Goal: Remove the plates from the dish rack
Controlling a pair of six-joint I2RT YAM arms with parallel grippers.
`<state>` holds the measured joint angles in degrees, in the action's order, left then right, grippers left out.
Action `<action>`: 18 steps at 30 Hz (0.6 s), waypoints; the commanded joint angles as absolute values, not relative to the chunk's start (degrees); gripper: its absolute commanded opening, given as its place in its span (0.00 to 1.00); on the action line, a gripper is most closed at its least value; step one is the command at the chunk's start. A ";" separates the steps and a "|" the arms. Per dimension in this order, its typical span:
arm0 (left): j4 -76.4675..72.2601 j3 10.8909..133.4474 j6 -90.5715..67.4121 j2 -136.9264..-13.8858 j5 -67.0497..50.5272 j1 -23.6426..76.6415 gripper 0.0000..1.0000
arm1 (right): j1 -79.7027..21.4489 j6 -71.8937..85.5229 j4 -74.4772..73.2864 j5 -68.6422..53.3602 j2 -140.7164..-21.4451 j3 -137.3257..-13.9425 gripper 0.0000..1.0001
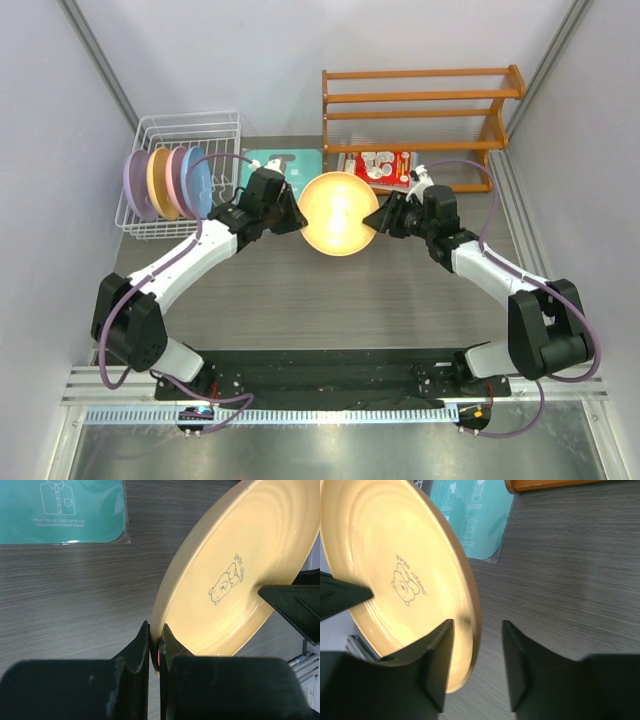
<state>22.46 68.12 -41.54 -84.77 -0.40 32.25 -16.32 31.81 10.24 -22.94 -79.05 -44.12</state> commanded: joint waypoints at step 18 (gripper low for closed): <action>26.80 69.96 -30.77 -78.05 30.56 32.52 0.99 | -16.35 25.58 -16.68 2.11 -66.80 -43.07 0.01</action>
